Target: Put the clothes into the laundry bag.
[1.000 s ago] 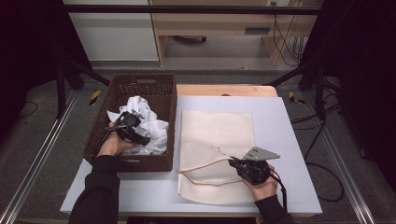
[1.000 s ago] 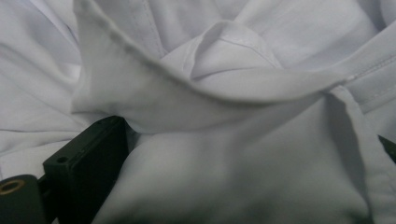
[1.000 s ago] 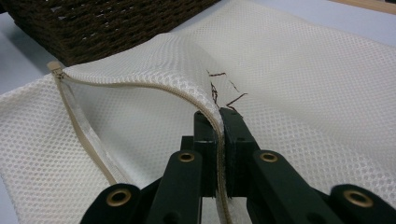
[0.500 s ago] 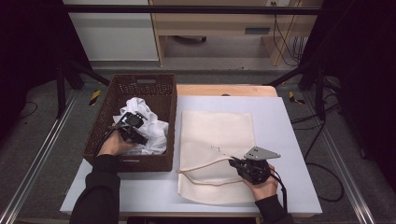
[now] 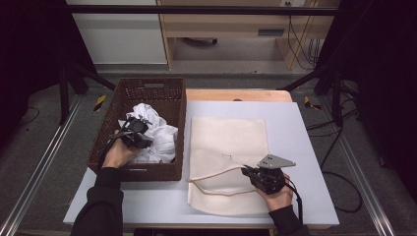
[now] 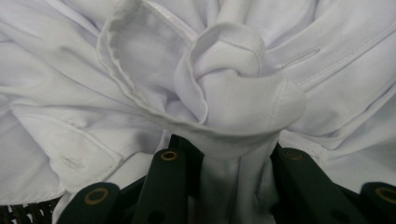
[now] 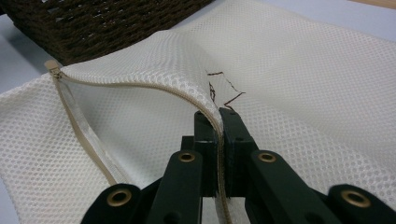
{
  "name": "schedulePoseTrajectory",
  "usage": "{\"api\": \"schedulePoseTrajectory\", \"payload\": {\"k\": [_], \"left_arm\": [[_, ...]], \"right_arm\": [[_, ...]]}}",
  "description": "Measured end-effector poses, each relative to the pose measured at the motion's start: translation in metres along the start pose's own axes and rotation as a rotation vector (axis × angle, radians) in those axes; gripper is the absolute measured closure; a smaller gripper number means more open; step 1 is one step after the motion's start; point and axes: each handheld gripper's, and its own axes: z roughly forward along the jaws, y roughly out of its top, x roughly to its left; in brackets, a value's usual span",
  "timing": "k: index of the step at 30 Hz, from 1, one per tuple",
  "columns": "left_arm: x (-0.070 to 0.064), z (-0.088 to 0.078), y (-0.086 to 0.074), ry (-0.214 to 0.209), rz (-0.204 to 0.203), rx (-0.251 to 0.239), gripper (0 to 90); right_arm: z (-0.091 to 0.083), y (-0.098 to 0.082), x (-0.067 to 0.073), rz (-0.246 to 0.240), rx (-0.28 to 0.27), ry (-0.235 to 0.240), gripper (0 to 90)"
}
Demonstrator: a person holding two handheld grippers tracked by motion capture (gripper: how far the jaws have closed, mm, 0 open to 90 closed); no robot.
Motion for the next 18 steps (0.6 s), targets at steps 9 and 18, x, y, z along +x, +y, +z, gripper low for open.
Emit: {"api": "schedulePoseTrajectory", "payload": {"k": [9,18], "left_arm": [[0.005,-0.016,-0.005,-0.005,-0.050,-0.165,73.3],[0.005,-0.001,0.002,-0.039,0.003,-0.103,25.4]], "right_arm": [[0.000,0.000,0.000,0.000,0.002,-0.002,86.4],[0.001,0.000,0.000,-0.001,0.005,0.001,86.0]]}}
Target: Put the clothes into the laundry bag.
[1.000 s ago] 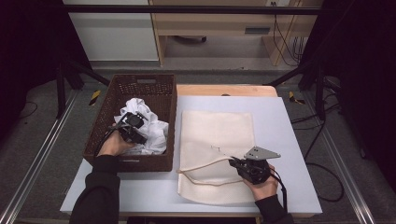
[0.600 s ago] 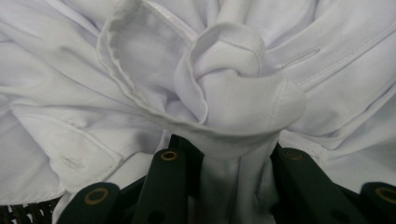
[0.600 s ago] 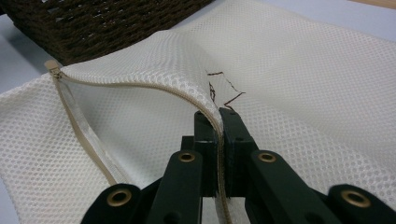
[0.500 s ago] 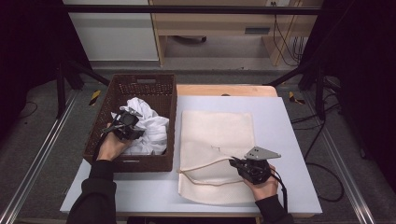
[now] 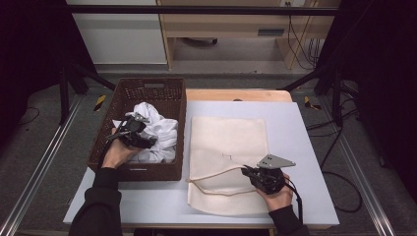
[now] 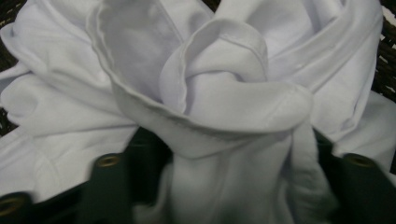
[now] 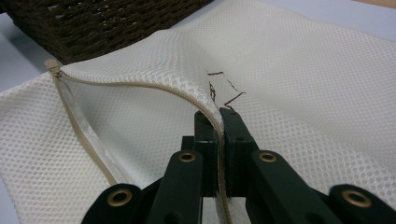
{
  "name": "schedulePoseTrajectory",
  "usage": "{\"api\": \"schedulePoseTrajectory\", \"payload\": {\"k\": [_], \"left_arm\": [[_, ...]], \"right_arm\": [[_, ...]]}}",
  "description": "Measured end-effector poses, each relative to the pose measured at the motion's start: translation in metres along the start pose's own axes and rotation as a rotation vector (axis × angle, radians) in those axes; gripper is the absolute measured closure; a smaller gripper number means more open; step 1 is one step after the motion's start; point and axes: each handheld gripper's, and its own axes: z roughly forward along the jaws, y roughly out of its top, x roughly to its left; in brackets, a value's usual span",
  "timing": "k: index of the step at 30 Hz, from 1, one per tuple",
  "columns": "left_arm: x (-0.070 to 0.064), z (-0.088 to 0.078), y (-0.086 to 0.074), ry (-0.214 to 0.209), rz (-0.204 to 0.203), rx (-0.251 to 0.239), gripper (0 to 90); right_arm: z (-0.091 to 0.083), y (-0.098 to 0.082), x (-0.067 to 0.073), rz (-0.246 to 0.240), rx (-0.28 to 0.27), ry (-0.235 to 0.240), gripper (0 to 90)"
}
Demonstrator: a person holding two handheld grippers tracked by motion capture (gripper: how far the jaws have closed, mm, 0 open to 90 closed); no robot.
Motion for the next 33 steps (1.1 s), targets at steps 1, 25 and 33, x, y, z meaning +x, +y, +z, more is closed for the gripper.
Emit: {"api": "schedulePoseTrajectory", "payload": {"k": [1,25,33], "left_arm": [[0.001,0.001,0.002,-0.016,0.005,0.002,15.8],[-0.013,0.040,0.007,-0.122,0.086,0.303,39.6],[-0.028,0.032,0.011,-0.046,0.193,0.328,66.5]], "right_arm": [[0.000,0.000,0.000,-0.001,0.000,-0.001,85.7],[0.000,0.000,-0.003,0.012,0.002,-0.001,84.7],[-0.001,0.000,-0.003,0.014,-0.001,-0.003,85.3]]}}
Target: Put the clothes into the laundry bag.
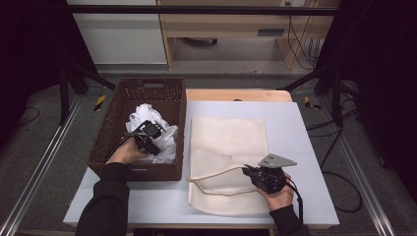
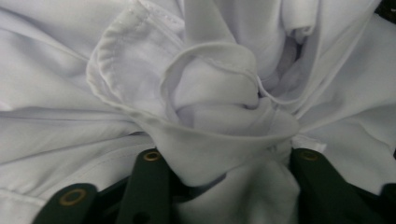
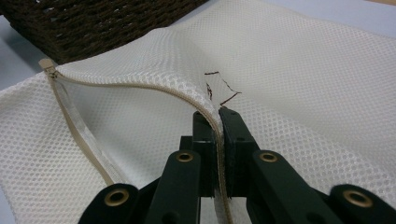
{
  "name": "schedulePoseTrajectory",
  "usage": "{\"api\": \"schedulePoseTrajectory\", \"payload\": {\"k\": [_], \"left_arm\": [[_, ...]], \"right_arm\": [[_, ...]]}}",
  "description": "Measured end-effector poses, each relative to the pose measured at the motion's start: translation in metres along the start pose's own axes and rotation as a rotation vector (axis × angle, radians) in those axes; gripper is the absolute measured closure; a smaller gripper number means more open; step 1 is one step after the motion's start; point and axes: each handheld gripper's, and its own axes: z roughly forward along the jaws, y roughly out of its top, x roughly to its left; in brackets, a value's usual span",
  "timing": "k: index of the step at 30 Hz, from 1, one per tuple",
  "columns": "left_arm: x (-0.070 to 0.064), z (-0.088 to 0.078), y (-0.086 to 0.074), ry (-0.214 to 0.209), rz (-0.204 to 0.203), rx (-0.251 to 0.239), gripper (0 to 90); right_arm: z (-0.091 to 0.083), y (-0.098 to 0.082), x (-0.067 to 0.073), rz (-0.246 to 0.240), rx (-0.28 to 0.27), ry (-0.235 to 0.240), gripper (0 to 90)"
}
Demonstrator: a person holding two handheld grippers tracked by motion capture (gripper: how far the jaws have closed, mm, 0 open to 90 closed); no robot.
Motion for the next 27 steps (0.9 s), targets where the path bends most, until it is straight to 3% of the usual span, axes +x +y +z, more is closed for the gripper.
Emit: {"api": "schedulePoseTrajectory", "payload": {"k": [4,6,7,10,11,13,14,15,16,20,22,27], "left_arm": [[0.001,-0.013,-0.006,0.034,-0.019,-0.088,72.0],[0.006,-0.027,-0.012,0.055,-0.072,-0.225,73.1],[0.006,-0.027,-0.012,0.055,-0.072,-0.225,73.2],[0.015,-0.043,-0.021,0.059,-0.166,-0.362,73.2],[0.016,-0.046,-0.023,0.062,-0.181,-0.399,73.3],[0.017,-0.052,-0.025,0.077,-0.191,-0.437,73.5],[0.016,-0.060,-0.026,0.114,-0.188,-0.464,73.7],[0.016,-0.060,-0.026,0.114,-0.188,-0.464,73.9],[0.015,-0.065,-0.027,0.141,-0.187,-0.486,73.9],[0.016,-0.089,-0.032,0.167,-0.222,-0.612,74.3],[0.016,-0.102,-0.034,0.204,-0.234,-0.655,74.3],[0.017,-0.132,-0.040,0.236,-0.260,-0.744,74.4]], "right_arm": [[-0.001,0.000,0.001,0.003,-0.001,-0.003,85.4],[-0.001,0.000,0.000,0.001,-0.001,-0.001,85.5],[-0.001,0.000,0.000,0.001,-0.001,-0.001,85.5],[0.000,0.000,0.000,0.001,0.000,-0.002,85.5],[0.000,0.000,0.000,0.001,0.000,-0.003,85.5],[0.000,0.000,0.000,0.000,0.000,-0.003,85.6],[-0.001,0.000,0.000,0.005,-0.002,-0.004,85.6],[-0.001,0.000,0.000,0.005,-0.002,-0.004,85.6],[-0.001,0.000,0.000,0.004,-0.002,-0.004,85.6],[-0.001,0.000,0.000,0.002,-0.004,-0.005,85.7],[-0.001,0.000,0.000,0.002,-0.005,-0.006,85.7],[-0.001,0.000,0.000,0.004,-0.007,-0.005,85.7]]}}
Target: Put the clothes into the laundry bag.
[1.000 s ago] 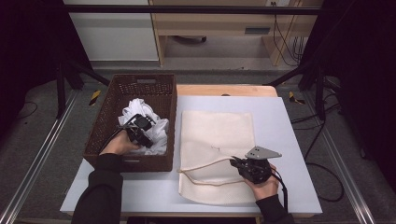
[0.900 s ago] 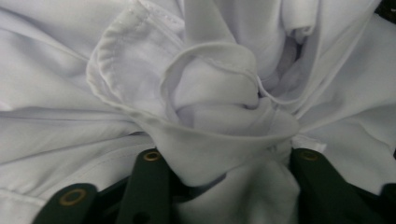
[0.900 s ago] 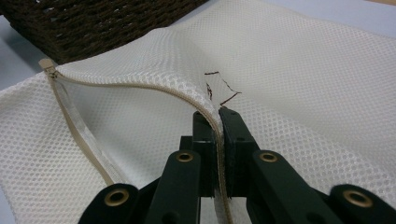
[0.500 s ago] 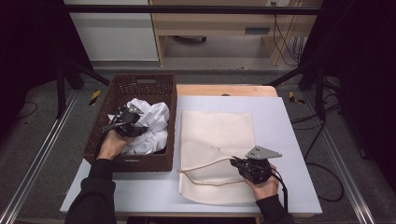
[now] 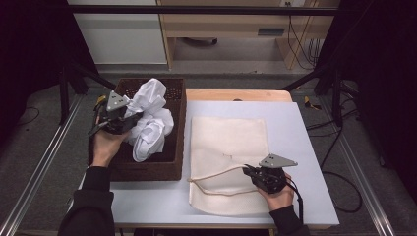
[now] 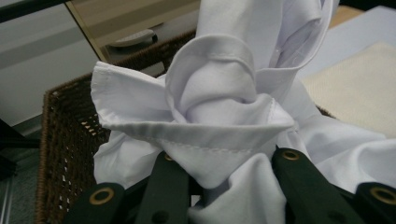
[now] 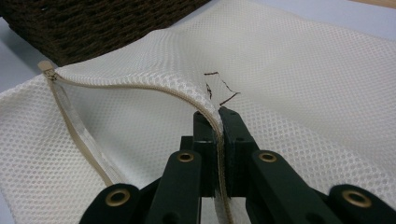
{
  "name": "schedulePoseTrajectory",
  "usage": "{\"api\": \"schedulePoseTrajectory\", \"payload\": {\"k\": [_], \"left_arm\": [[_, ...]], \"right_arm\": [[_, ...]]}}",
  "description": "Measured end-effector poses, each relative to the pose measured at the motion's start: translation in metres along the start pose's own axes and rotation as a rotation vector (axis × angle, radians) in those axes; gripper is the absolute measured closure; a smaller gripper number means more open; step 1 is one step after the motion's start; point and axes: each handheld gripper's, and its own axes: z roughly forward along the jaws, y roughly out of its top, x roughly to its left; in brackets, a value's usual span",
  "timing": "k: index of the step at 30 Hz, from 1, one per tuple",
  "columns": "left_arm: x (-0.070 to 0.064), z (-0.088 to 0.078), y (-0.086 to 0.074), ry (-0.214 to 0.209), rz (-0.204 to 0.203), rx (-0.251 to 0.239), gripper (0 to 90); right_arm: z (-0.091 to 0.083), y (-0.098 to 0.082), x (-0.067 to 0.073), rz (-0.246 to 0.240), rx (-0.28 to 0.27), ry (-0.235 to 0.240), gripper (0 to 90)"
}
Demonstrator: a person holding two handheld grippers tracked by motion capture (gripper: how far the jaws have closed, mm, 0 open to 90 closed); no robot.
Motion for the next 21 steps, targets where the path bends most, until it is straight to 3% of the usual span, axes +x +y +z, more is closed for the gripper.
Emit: {"api": "schedulePoseTrajectory", "payload": {"k": [10,17,21], "left_arm": [[0.002,-0.045,0.026,0.042,-0.045,-0.161,74.3],[-0.009,-0.074,0.045,0.034,-0.067,-0.267,74.2],[-0.021,-0.086,0.053,0.017,-0.052,-0.317,74.2]], "right_arm": [[0.000,0.000,0.000,-0.003,-0.001,-0.004,85.8],[-0.001,0.000,0.000,-0.003,-0.006,-0.008,86.2],[-0.001,0.001,0.000,-0.004,-0.011,-0.009,86.6]]}}
